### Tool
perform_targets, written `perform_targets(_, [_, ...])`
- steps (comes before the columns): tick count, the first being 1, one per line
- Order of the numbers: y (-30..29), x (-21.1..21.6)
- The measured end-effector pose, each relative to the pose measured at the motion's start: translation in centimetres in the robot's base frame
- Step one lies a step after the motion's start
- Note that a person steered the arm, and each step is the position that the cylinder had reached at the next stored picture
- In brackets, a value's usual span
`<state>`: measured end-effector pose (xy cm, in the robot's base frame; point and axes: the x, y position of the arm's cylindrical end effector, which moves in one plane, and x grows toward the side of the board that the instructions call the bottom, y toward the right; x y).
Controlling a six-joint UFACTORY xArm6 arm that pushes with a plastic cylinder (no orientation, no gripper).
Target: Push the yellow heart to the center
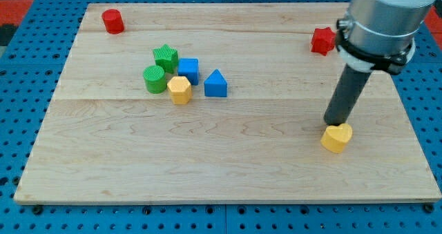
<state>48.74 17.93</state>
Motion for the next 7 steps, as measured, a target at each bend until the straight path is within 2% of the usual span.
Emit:
perform_targets(2, [0.5,-2.4])
perform_targets(3, [7.7,-2.3])
perform_targets(4, [12.1,5.7])
perform_targets(5, [6.1,8.0])
perform_targets(7, [-3.9,0.4])
